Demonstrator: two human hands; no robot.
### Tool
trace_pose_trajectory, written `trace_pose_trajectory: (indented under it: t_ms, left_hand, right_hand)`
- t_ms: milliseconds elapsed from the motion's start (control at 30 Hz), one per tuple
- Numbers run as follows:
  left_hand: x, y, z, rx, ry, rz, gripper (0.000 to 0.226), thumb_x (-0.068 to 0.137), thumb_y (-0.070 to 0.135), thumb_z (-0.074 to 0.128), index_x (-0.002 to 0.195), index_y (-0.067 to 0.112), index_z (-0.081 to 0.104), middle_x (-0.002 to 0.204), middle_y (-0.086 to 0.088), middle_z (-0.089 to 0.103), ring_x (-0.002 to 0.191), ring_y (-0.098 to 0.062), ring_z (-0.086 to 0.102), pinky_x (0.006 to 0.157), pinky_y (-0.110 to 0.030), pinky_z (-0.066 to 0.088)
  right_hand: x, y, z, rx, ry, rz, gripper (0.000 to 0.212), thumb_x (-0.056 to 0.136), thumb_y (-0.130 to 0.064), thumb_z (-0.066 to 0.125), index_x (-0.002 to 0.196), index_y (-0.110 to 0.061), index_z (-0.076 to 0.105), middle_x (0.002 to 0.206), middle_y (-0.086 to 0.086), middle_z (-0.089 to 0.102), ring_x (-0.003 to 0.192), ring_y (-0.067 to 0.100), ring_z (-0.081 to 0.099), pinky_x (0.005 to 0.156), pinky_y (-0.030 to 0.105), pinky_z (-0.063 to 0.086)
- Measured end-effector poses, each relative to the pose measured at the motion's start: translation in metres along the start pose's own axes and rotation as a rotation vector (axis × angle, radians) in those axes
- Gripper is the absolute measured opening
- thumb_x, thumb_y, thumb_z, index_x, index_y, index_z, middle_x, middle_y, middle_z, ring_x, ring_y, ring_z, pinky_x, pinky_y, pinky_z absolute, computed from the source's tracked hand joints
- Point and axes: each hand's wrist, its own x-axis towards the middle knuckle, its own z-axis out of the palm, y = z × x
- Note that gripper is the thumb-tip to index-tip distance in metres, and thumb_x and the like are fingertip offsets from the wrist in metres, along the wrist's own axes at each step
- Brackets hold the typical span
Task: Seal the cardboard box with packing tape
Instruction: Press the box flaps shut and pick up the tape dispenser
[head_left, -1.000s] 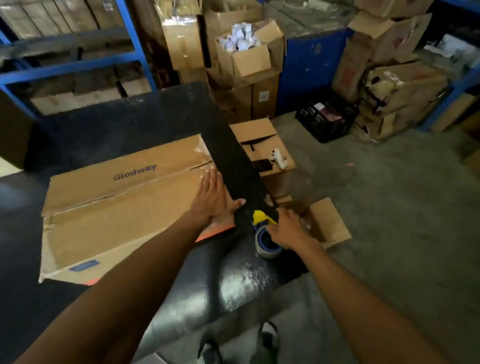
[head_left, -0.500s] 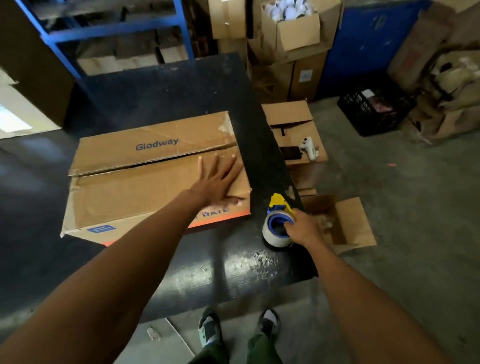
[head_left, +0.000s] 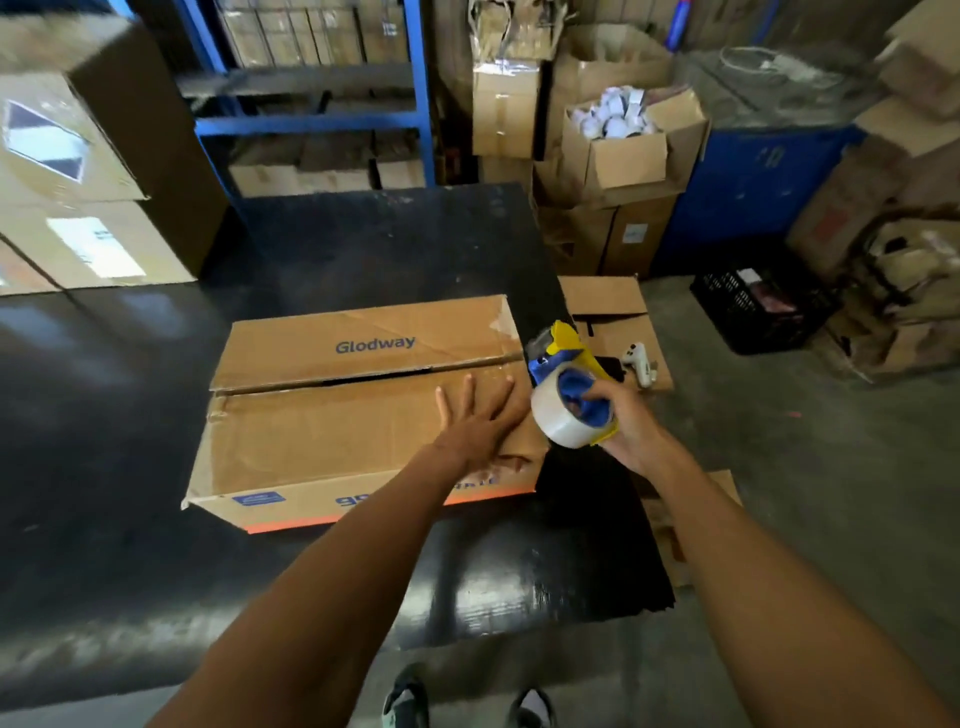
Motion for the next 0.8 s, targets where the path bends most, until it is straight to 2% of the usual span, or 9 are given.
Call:
trace_pose_trajectory:
  t_ms: [100,167,200,267,333,400,600,700,800]
  left_hand:
    - [-0.011,-0.007,-0.01,-0.153,-0.03,0.07,0.09,0.089,0.05,0.065,0.158,0.033,0.011,0.167,-0.001,-0.008,0.145,-0.047,-0.019,0.104,-0.08,-0.009]
    - [-0.027,-0.024,-0.016,-0.491,0.042,0.151,0.068,0.092,0.032,0.066,0.152,0.019,0.037,0.161,-0.008,0.027,0.149,-0.036,0.017,0.115,-0.069,0.011]
    - [-0.037,-0.032,-0.019,-0.74,0.112,0.132,0.052,0.094,0.024,0.064,0.142,0.013,0.051,0.148,-0.009,0.049,0.137,-0.028,0.042,0.115,-0.061,0.027]
    - [-0.059,-0.048,-0.034,-1.234,0.183,-0.116,0.032,0.099,0.026,0.056,0.119,0.003,0.068,0.117,-0.008,0.07,0.106,-0.021,0.064,0.108,-0.054,0.043]
    - [-0.075,-0.062,-0.054,-1.612,0.087,-0.359,0.054,0.102,0.048,0.04,0.111,0.001,0.066,0.109,-0.017,0.072,0.094,-0.029,0.069,0.101,-0.048,0.049]
    - [-0.093,-0.082,-0.071,-1.838,-0.01,-0.404,0.072,0.101,0.058,0.03,0.116,-0.004,0.062,0.117,-0.029,0.067,0.097,-0.038,0.069,0.092,-0.046,0.052]
    - [-0.146,-0.122,-0.115,-2.103,0.108,-0.248,0.079,0.099,0.059,0.037,0.127,-0.012,0.058,0.123,-0.032,0.064,0.109,-0.041,0.064,0.106,-0.053,0.043]
    - [-0.165,-0.131,-0.123,-1.994,0.15,-0.251,0.065,0.096,0.051,0.053,0.124,-0.007,0.063,0.12,-0.026,0.068,0.099,-0.033,0.069,0.098,-0.046,0.051]
    - [-0.179,-0.141,-0.12,-2.071,0.216,-0.258,0.037,0.09,0.03,0.067,0.111,-0.001,0.069,0.105,-0.02,0.074,0.088,-0.027,0.074,0.086,-0.039,0.059]
  right_hand:
    - [-0.012,-0.016,0.026,-0.101,-0.054,-0.077,0.039,0.076,-0.016,0.055,0.111,-0.02,0.072,0.096,0.003,0.073,0.088,0.019,0.062,0.07,0.03,0.048]
    - [-0.023,-0.028,0.042,-0.267,-0.116,-0.155,0.049,0.071,-0.019,0.057,0.116,-0.031,0.071,0.103,0.0,0.073,0.088,0.013,0.065,0.068,0.026,0.047]
    - [-0.029,-0.033,0.049,-0.337,-0.136,-0.197,0.051,0.07,-0.018,0.058,0.116,-0.034,0.071,0.102,-0.002,0.073,0.085,0.009,0.066,0.067,0.022,0.048]
    - [-0.043,-0.039,0.068,-0.423,-0.163,-0.325,0.053,0.069,-0.015,0.06,0.118,-0.031,0.07,0.089,-0.01,0.074,0.076,0.0,0.065,0.064,0.013,0.047]
    - [-0.052,-0.037,0.084,-0.497,-0.159,-0.436,0.052,0.071,-0.011,0.064,0.12,-0.028,0.068,0.08,-0.015,0.069,0.07,-0.004,0.063,0.063,0.011,0.045]
    - [-0.055,-0.029,0.103,-0.591,-0.14,-0.552,0.049,0.076,-0.006,0.07,0.119,-0.03,0.069,0.083,-0.014,0.063,0.071,-0.002,0.061,0.064,0.013,0.044]
    - [-0.054,-0.014,0.142,-0.939,-0.113,-1.121,0.048,0.076,-0.026,0.065,0.124,-0.03,0.068,0.084,0.003,0.05,0.066,0.013,0.053,0.054,0.025,0.046]
    - [-0.05,-0.005,0.158,-1.125,-0.118,-1.177,0.053,0.076,-0.034,0.068,0.129,-0.041,0.062,0.084,-0.003,0.043,0.068,0.016,0.05,0.052,0.037,0.046]
    - [-0.053,-0.001,0.178,-1.017,-0.106,-1.194,0.051,0.077,-0.027,0.066,0.128,-0.034,0.065,0.085,-0.001,0.043,0.071,0.018,0.052,0.057,0.036,0.046]
